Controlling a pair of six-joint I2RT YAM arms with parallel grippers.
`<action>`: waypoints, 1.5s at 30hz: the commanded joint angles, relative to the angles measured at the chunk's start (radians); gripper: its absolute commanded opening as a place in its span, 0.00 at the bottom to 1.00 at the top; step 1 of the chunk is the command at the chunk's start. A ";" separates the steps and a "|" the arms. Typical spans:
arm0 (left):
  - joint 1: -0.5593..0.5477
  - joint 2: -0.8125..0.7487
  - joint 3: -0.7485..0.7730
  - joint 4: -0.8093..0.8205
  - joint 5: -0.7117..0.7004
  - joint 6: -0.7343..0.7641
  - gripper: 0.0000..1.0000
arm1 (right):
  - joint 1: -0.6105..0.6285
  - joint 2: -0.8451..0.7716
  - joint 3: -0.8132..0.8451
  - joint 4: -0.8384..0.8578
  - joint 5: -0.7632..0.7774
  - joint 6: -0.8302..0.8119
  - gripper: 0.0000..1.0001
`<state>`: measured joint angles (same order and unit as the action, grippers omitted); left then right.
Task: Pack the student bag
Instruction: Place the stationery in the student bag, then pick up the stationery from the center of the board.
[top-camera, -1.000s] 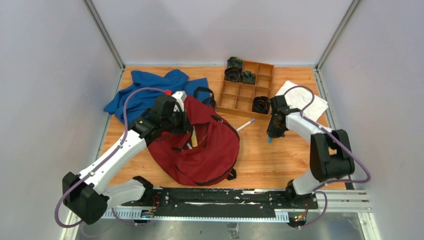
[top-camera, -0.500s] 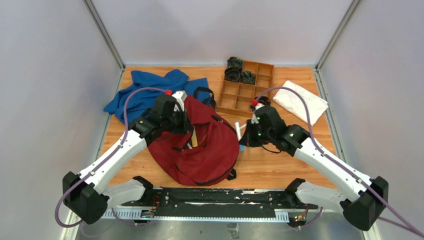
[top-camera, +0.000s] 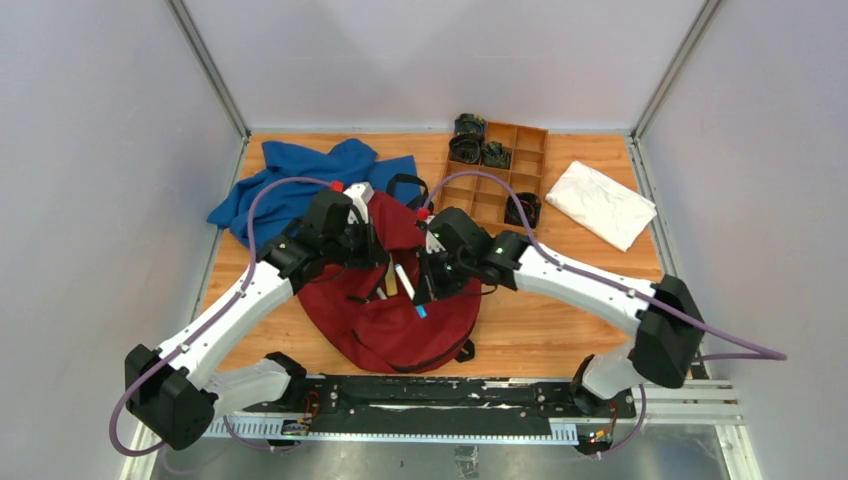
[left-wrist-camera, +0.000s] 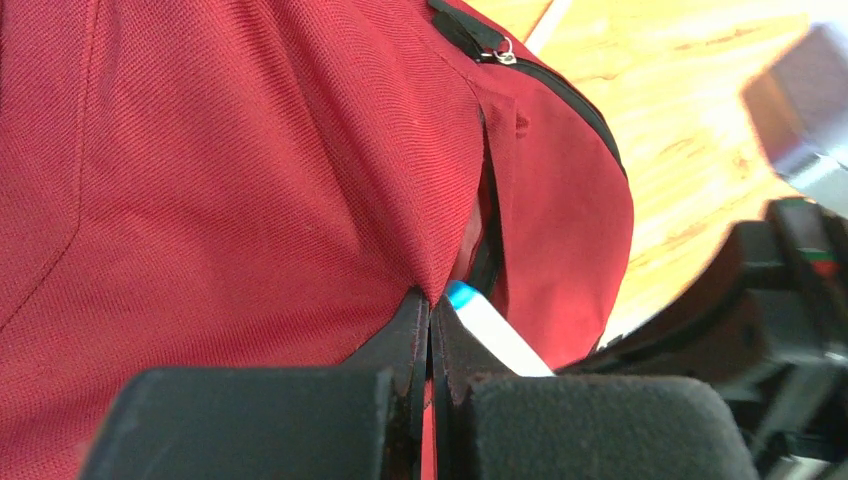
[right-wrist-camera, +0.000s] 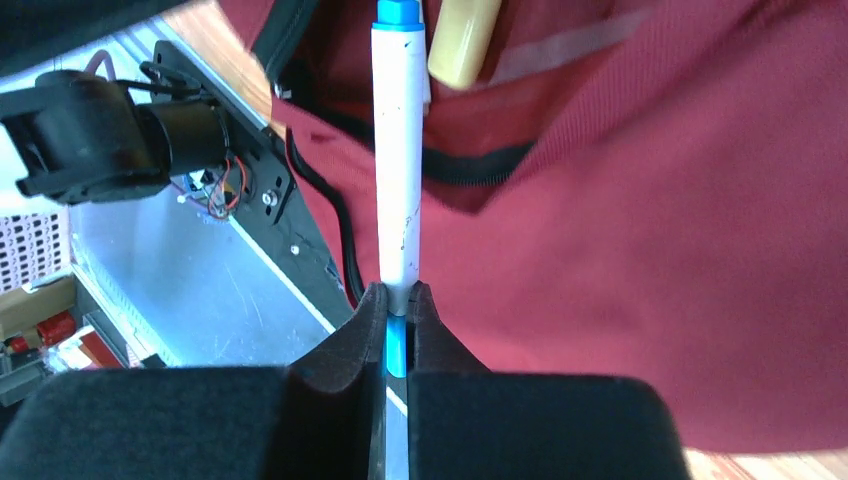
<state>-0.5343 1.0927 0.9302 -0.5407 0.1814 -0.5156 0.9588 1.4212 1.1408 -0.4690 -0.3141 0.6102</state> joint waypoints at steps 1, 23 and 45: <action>-0.007 -0.026 0.009 0.043 0.068 -0.019 0.00 | -0.026 0.107 0.083 0.046 -0.028 0.041 0.00; -0.007 -0.053 0.010 0.004 0.050 0.010 0.00 | -0.190 -0.076 -0.064 0.033 0.346 0.134 0.37; -0.007 -0.064 -0.028 0.019 0.081 0.007 0.00 | -0.513 0.332 0.052 -0.033 0.524 0.331 0.51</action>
<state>-0.5343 1.0626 0.9161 -0.5507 0.2070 -0.5076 0.4583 1.7145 1.1542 -0.4934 0.2104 0.9203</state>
